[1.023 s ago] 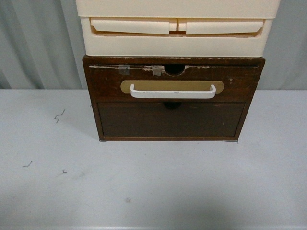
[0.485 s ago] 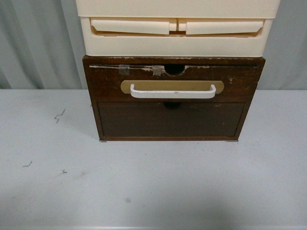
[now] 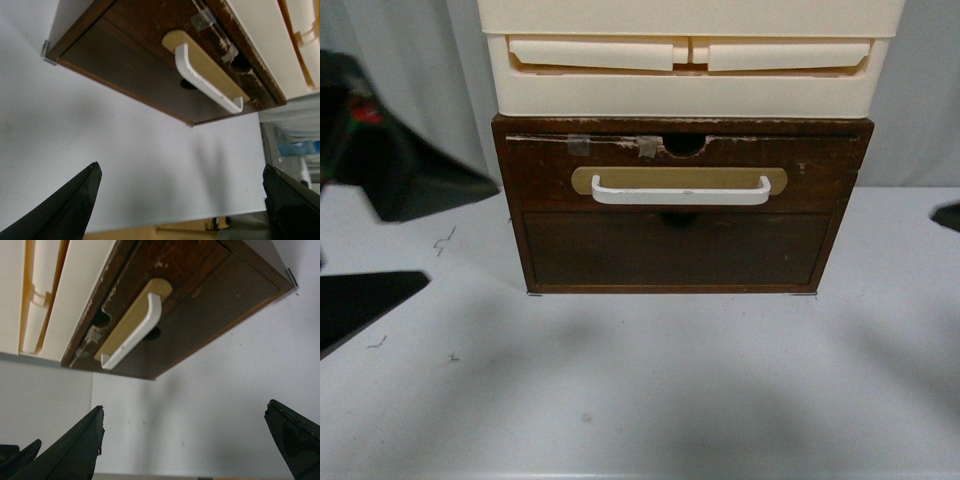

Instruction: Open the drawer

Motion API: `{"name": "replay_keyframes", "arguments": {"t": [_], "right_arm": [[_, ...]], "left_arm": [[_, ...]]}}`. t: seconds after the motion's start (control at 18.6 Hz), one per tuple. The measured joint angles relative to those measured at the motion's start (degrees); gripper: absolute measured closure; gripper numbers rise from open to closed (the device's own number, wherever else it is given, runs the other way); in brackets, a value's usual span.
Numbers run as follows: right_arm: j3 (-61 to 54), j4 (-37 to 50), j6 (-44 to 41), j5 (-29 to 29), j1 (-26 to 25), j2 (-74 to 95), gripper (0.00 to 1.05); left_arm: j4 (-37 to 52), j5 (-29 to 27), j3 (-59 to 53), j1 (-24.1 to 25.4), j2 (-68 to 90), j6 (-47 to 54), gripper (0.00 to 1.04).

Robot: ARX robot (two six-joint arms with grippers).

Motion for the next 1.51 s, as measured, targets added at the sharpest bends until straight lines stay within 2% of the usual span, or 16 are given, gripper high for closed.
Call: {"name": "replay_keyframes", "arguments": {"t": [0.11, 0.38, 0.97, 1.02, 1.08, 1.4, 1.51], "right_arm": [[6.99, 9.64, 4.07, -0.52, 2.93, 14.14, 0.06], [18.67, 14.29, 8.46, -0.52, 9.14, 29.97, 0.06], [34.40, 11.15, 16.02, 6.58, 12.72, 41.24, 0.06], [34.91, 10.71, 16.22, 7.48, 12.96, 41.90, 0.06], [35.12, 10.64, 16.50, 7.76, 13.18, 42.21, 0.07], [37.00, 10.80, 16.76, 8.31, 14.23, 42.36, 0.57], [37.07, 9.31, 17.22, 8.41, 14.19, 42.36, 0.69]], "left_arm": [[9.31, 0.76, 5.84, -1.16, 12.15, -4.81, 0.07], [19.85, 5.29, 13.92, -1.20, 28.57, -15.54, 0.07], [20.39, 7.23, 26.03, -2.12, 40.26, -19.80, 0.07], [20.41, 7.32, 26.49, -2.12, 40.61, -19.85, 0.09], [20.13, 7.37, 27.04, -2.12, 40.94, -20.20, 0.18], [20.39, 7.39, 28.00, -2.45, 42.12, -21.59, 0.69], [20.81, 7.45, 28.30, -2.56, 42.10, -22.49, 0.84]]}}
